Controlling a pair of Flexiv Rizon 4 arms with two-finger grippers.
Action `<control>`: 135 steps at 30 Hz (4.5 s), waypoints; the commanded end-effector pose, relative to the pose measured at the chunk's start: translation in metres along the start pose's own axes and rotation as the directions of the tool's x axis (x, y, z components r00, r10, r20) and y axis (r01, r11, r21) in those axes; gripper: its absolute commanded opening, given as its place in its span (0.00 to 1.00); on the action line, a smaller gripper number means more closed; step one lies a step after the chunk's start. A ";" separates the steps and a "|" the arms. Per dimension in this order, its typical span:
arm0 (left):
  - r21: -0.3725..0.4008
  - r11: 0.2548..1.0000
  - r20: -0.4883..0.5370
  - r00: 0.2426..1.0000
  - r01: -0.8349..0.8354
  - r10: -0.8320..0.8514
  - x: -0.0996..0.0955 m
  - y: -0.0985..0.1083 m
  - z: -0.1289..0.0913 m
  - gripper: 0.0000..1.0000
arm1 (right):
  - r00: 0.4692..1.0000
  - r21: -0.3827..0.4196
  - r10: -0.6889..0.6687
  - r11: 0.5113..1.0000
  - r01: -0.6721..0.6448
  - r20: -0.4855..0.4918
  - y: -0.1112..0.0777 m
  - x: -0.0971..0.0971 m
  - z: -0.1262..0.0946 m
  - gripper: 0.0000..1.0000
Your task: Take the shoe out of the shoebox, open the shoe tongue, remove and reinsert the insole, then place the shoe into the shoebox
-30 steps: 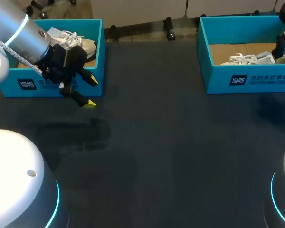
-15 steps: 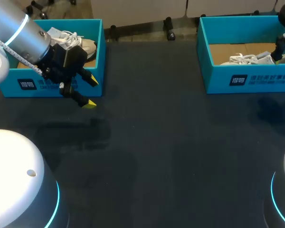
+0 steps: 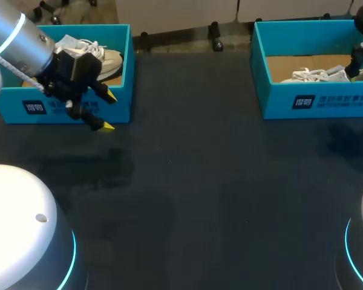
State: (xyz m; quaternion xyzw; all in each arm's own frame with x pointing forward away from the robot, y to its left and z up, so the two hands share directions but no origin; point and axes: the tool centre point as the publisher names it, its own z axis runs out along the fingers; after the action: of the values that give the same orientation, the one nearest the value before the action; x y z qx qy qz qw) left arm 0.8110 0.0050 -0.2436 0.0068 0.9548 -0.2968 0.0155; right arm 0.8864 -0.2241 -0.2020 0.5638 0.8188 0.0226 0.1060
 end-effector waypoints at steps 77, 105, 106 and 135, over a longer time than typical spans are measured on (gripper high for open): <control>-0.021 0.149 -0.642 0.128 -0.989 0.756 -0.134 0.175 -0.142 1.00 | 1.000 -0.001 0.000 1.000 0.000 0.001 0.000 0.000 0.000 1.00; -0.081 0.129 -0.605 0.151 -0.988 0.782 -0.272 0.241 -0.162 1.00 | 1.000 -0.001 0.000 1.000 0.000 0.001 0.000 0.000 0.000 1.00; -0.080 0.130 -0.604 0.151 -0.988 0.782 -0.276 0.243 -0.163 1.00 | 1.000 -0.001 0.000 1.000 0.000 0.001 0.000 0.000 0.000 1.00; -0.083 0.128 -0.610 0.153 -0.988 0.778 -0.290 0.247 -0.166 1.00 | 1.000 -0.001 0.000 1.000 0.000 0.001 0.000 0.000 0.000 1.00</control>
State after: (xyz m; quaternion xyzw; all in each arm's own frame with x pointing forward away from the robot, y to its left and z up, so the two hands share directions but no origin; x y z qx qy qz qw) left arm 1.1026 0.3017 -0.2375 0.6513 0.7582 0.0281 -0.0119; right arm 0.8864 -0.2240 -0.2021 0.5637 0.8188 0.0228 0.1060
